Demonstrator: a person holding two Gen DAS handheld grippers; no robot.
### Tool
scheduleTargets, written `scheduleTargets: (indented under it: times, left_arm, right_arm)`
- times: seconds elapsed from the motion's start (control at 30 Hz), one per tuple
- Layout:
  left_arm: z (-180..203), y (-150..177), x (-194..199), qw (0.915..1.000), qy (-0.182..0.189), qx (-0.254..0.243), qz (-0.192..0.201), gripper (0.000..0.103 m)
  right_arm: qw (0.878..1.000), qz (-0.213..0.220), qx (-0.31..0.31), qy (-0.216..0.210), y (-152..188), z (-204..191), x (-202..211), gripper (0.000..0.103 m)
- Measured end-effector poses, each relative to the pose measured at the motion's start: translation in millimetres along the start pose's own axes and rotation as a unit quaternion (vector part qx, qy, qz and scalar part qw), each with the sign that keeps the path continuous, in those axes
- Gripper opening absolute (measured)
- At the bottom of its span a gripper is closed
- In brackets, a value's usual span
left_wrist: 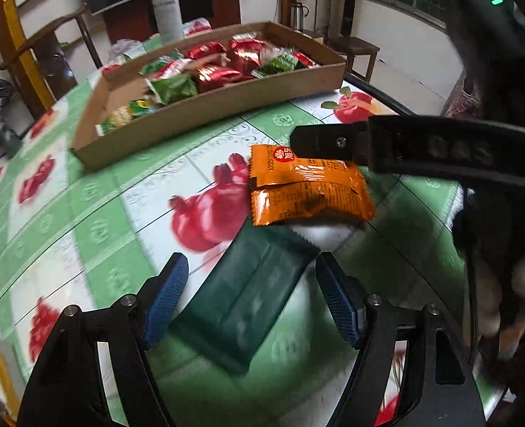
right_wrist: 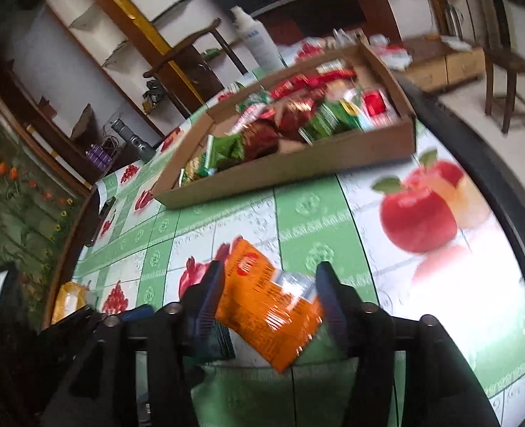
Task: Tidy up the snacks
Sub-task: 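Grasp an orange snack bag with the right gripper while the left grasps the dark green packet, then carry the orange bag and green packet into the white tray and open both grippers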
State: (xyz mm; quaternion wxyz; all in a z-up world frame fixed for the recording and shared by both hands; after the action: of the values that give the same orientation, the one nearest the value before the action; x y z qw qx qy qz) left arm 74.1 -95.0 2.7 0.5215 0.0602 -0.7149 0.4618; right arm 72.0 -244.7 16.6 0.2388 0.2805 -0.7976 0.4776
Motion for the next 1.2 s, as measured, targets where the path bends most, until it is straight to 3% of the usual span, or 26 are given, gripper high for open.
scheduleTargets:
  times: [0.17,0.23,0.27,0.37,0.67,0.8,0.87,0.9,0.97,1.2]
  left_arm:
    - [2.3,4.3,-0.4,0.9998,0.008,0.015,-0.01,0.071]
    - [3.3,7.5,6.9,0.9999,0.008,0.011,-0.008,0.047]
    - [3.4,9.6,9.5,0.9999,0.005,0.01,-0.01,0.044]
    - [1.3,18.7,16.3,0.9998,-0.012,0.009,-0.012,0.043]
    - [-5.4,45.4,29.8,0.999,-0.012,0.041,-0.01,0.043]
    - [-4.0,43.9,26.7,0.9987,-0.017,0.047,0.002,0.055]
    - [-3.5,44.7,27.7,0.9985,-0.017,0.053,0.004,0.054]
    - [-3.7,45.0,29.0,0.9983,-0.016,0.057,0.005,0.044]
    - [-4.4,46.7,32.6,0.9977,-0.007,0.067,0.007,0.042]
    - [-12.0,62.0,71.3,0.9938,0.0,0.102,0.045,0.042]
  right_arm:
    - [1.0,0.004,0.003,-0.011,-1.7,-2.9,-8.1,0.061]
    - [1.0,-0.005,0.016,-0.005,-1.1,-5.9,-13.9,0.062]
    - [1.0,-0.014,0.022,-0.005,0.0,-7.5,-17.0,0.062]
    - [0.999,-0.024,0.046,0.006,3.3,-13.4,-21.0,0.062]
    - [0.989,-0.042,0.139,0.033,22.2,-45.1,-26.6,0.07]
    - [0.98,-0.039,0.183,0.063,31.5,-55.9,-30.1,0.071]
    - [0.98,-0.036,0.185,0.069,32.8,-55.3,-28.5,0.057]
    - [0.981,-0.034,0.18,0.068,32.3,-53.8,-27.6,0.055]
    - [0.986,-0.032,0.153,0.05,28.4,-44.8,-23.5,0.047]
    - [0.998,-0.022,0.065,-0.003,13.5,-19.4,-11.0,0.041]
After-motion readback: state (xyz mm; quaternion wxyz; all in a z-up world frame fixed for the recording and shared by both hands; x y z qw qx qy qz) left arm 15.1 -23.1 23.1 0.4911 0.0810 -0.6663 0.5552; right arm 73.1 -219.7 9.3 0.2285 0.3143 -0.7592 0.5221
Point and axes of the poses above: each gripper's, at about its wrist camera, not at the fingertips, and x roughly against the way its jaws point, z to its right, y to its underside, the point moved 1 cm from there along -x, roughly the way its jaws point, and after that the axes turned 4 degrees about z, right-handed, at the moved point
